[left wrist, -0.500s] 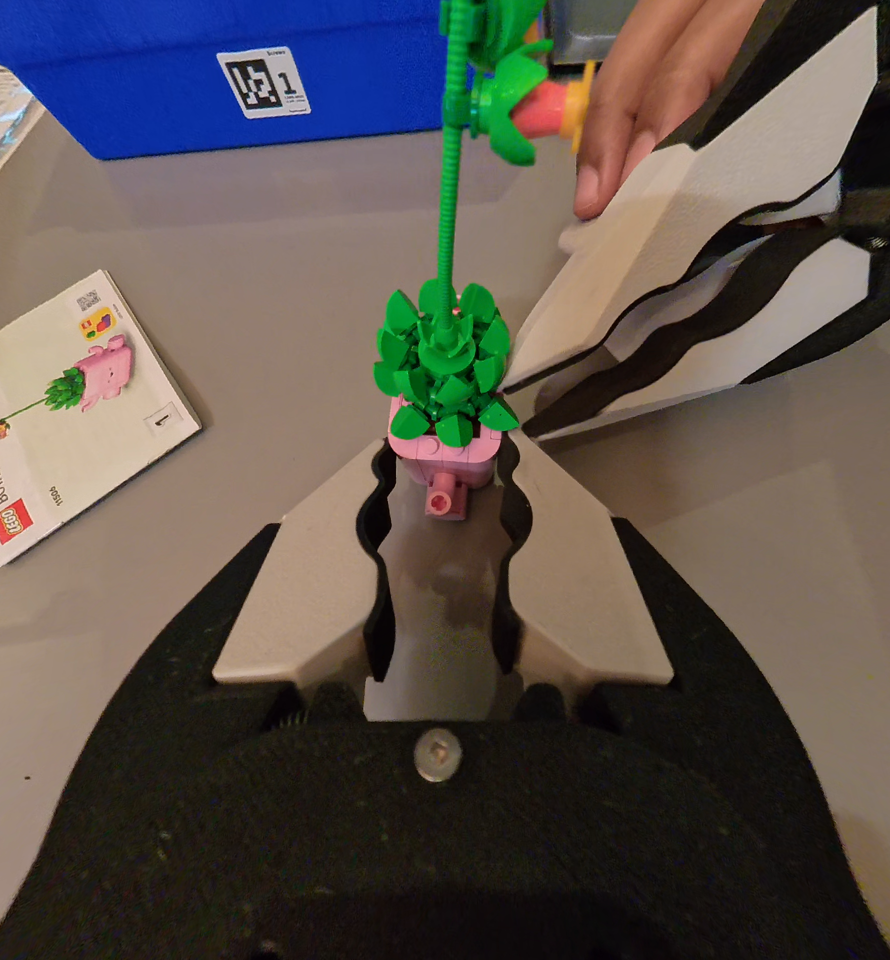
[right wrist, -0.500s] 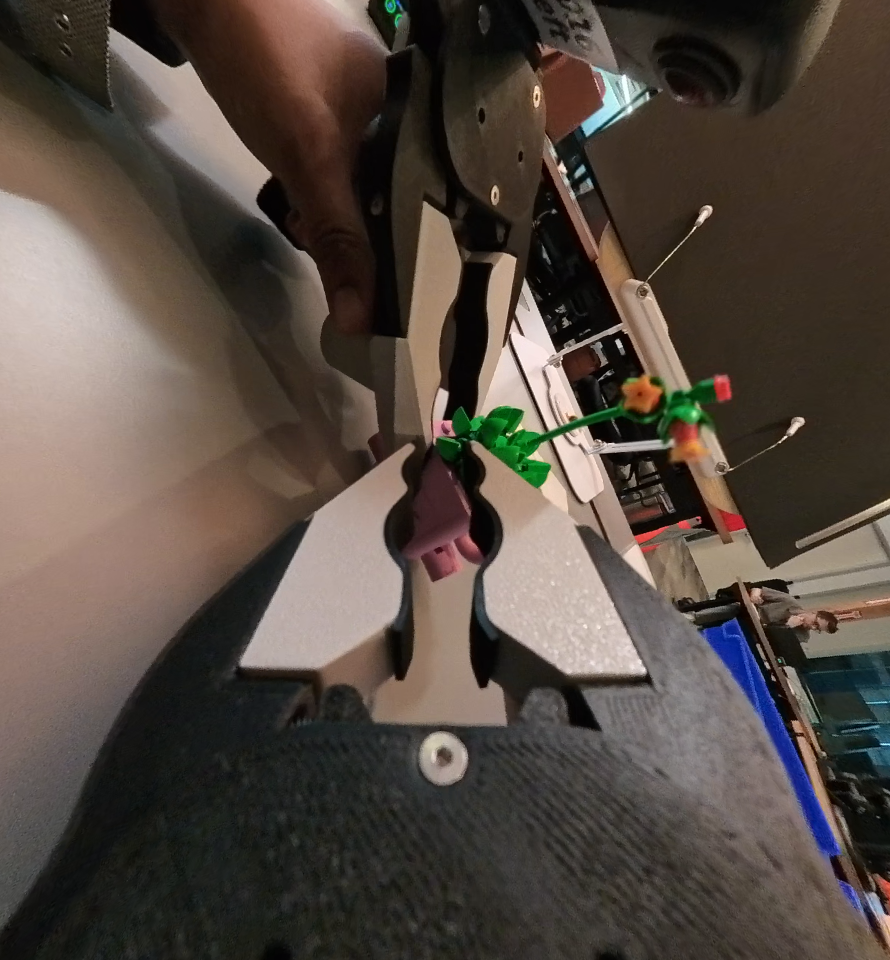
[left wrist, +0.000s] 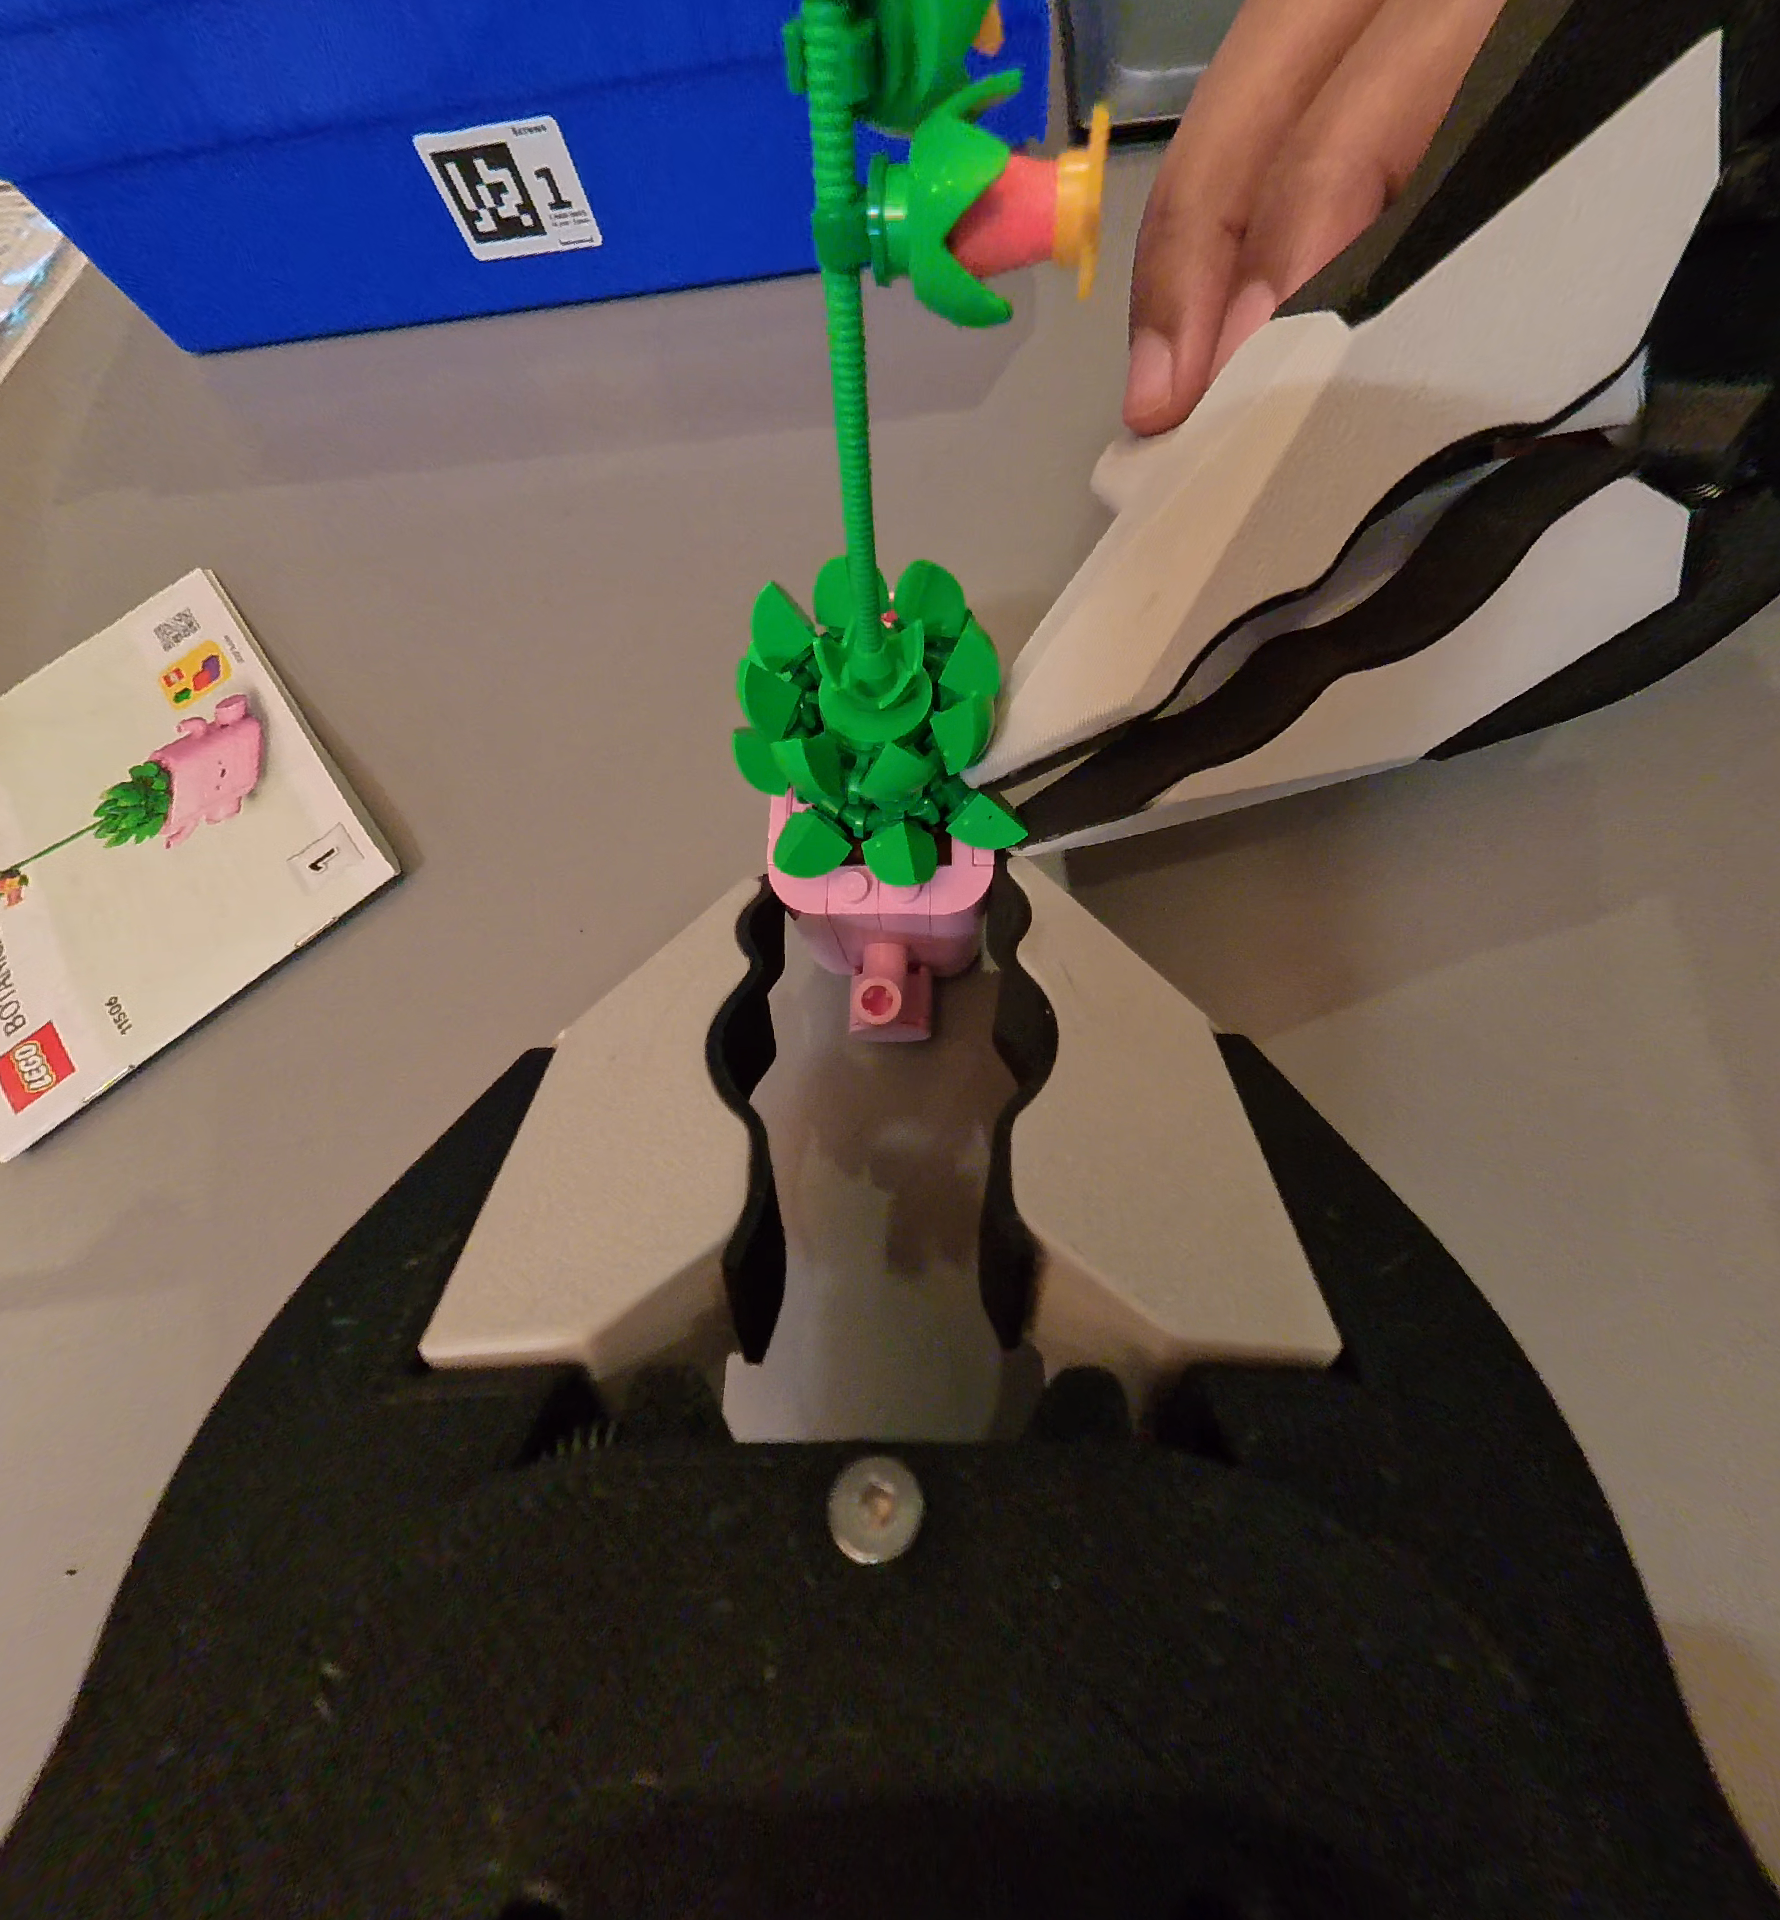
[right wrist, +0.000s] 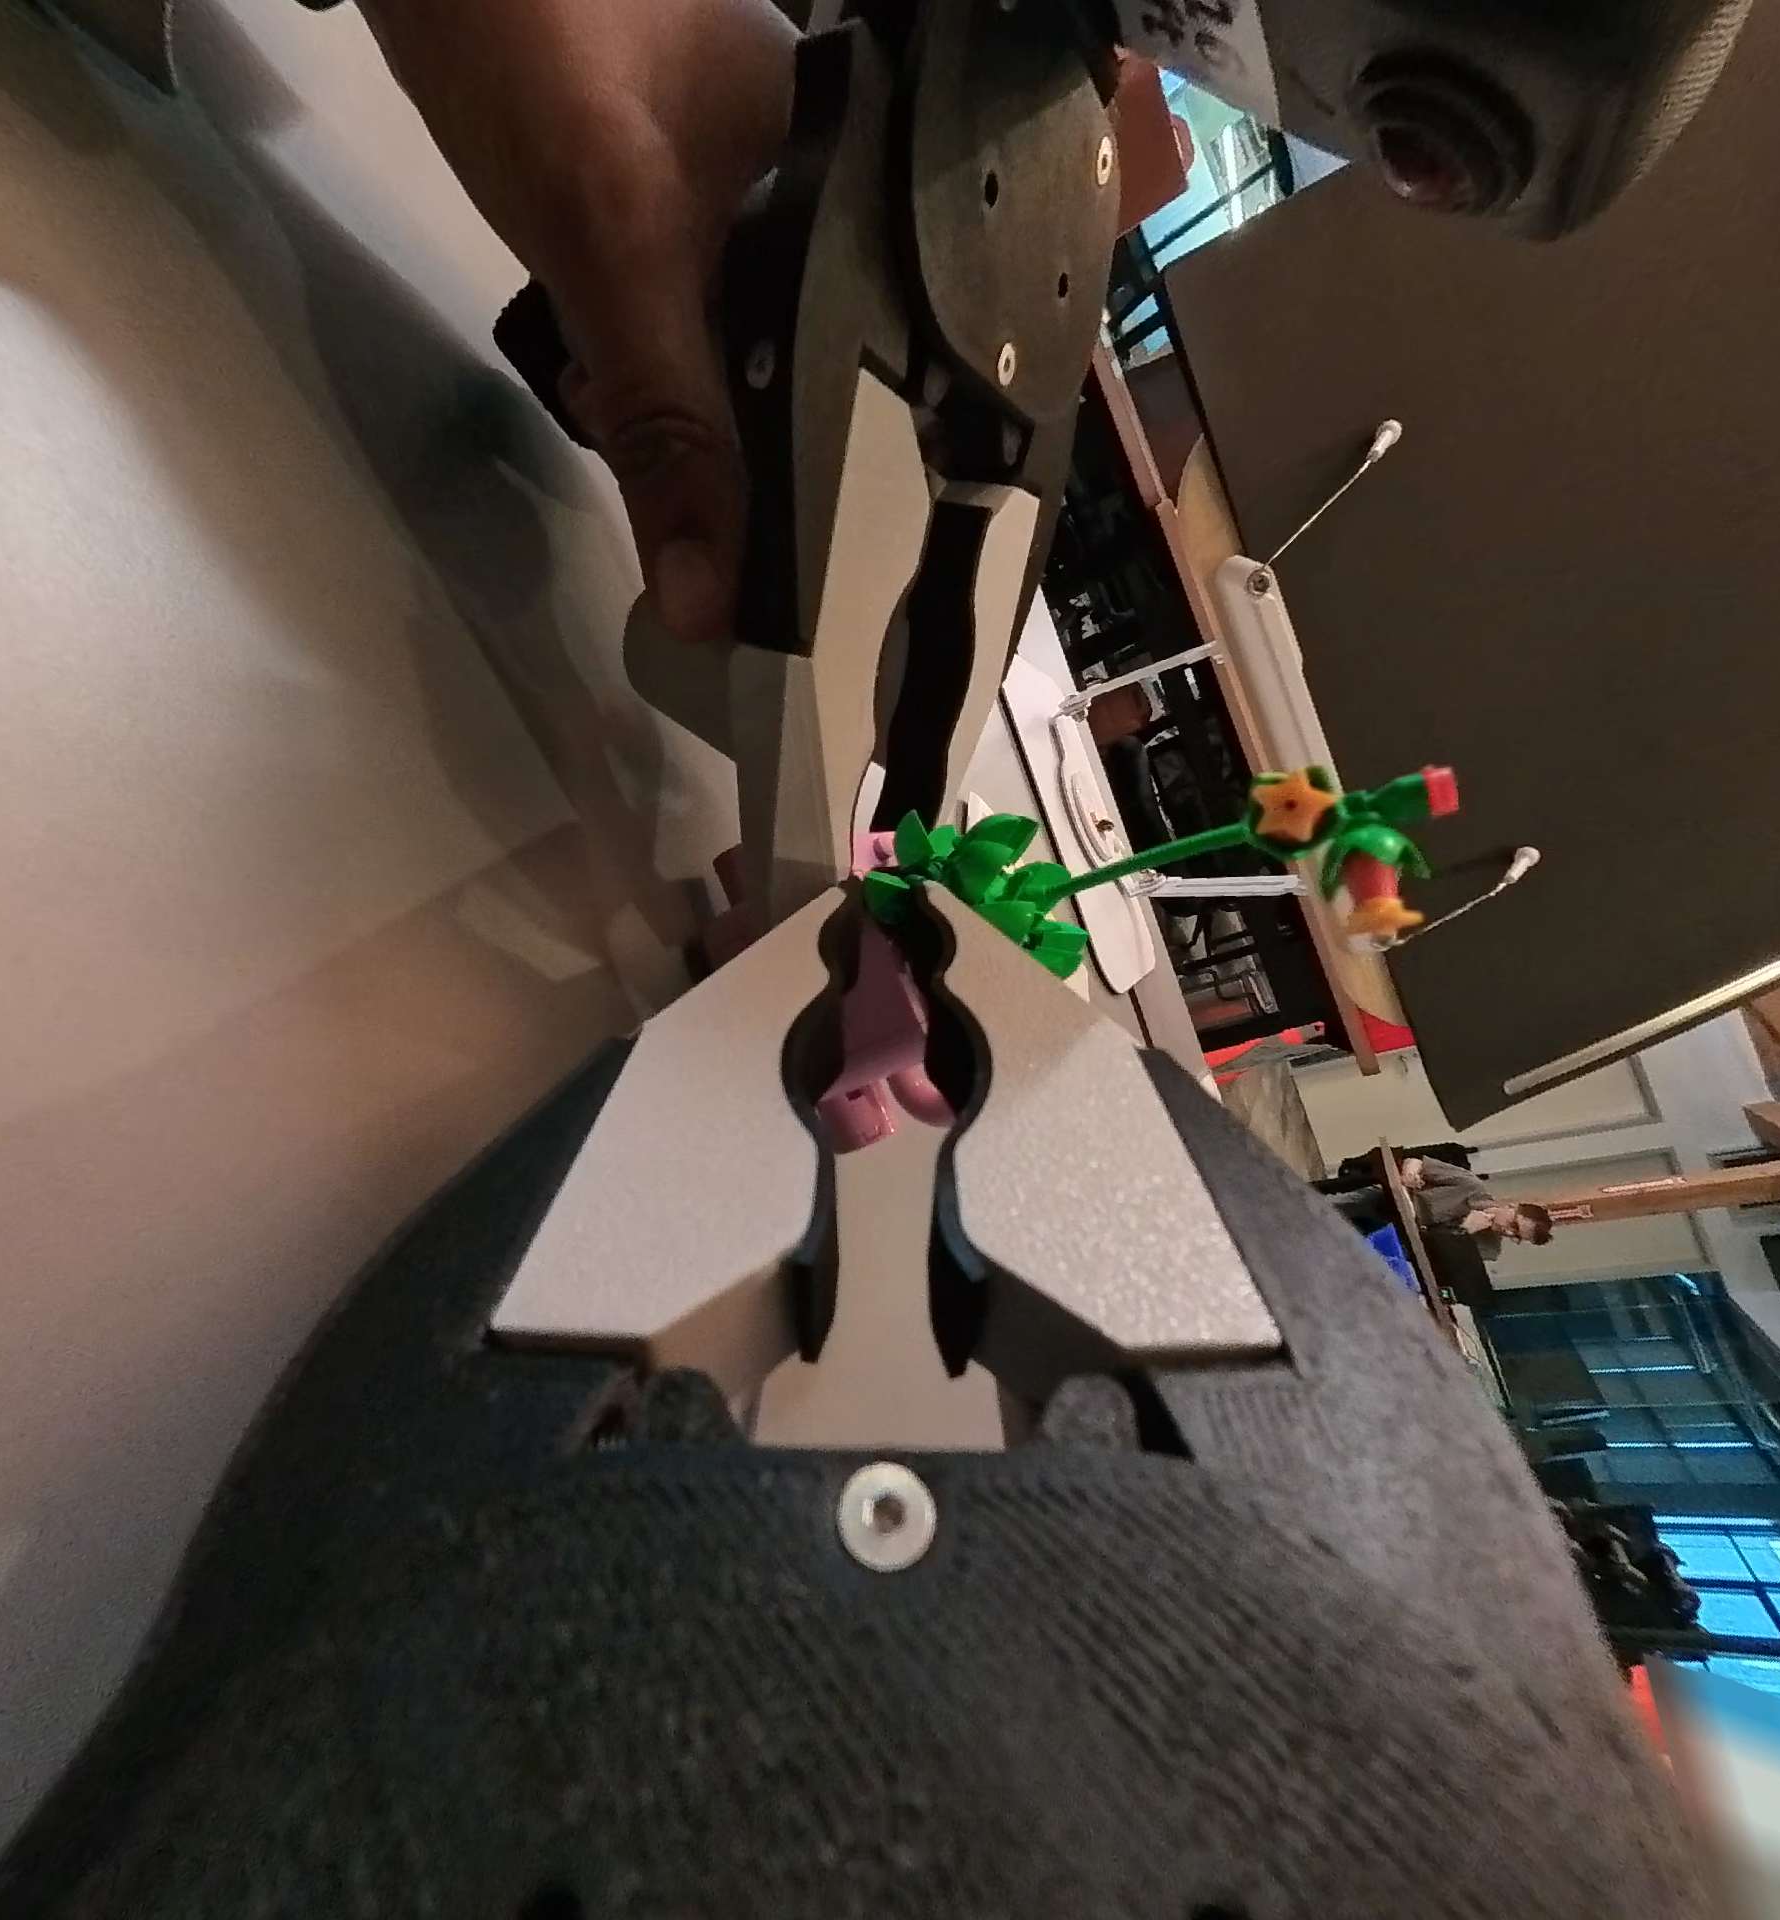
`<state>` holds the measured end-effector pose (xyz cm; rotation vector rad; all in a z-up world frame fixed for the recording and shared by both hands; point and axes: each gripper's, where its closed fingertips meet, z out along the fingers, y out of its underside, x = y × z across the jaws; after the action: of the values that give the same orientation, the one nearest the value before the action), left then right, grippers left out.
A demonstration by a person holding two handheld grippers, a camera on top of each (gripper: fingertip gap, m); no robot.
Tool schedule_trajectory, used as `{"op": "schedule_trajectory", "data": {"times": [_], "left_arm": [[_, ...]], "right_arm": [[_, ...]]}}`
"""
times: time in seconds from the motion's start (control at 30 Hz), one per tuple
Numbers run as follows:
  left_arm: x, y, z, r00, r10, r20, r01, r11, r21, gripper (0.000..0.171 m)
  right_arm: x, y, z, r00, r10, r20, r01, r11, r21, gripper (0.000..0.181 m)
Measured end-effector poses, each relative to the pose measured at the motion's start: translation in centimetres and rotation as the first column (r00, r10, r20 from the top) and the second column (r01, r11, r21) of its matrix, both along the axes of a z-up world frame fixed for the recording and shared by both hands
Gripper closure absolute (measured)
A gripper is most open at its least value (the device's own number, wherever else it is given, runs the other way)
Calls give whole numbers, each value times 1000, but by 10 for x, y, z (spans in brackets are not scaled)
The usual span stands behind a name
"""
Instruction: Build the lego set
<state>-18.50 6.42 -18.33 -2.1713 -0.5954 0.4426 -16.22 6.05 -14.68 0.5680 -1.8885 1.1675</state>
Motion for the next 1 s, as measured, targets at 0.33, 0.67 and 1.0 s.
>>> {"op": "schedule_trajectory", "data": {"times": [0.33,0.67,1.0], "left_arm": [[0,0,0,1000,-2,-4,2,1000,0,132],[1,1,0,1000,-2,4,2,1000,14,132],[2,0,0,1000,-4,23,3,1000,25,132]], "right_arm": [[-1,0,1,989,-11,151,10,1000,3,176],[-2,1,4,938,1,346,13,999,-38,176],[3,1,0,966,37,258,-31,999,-26,169]]}}
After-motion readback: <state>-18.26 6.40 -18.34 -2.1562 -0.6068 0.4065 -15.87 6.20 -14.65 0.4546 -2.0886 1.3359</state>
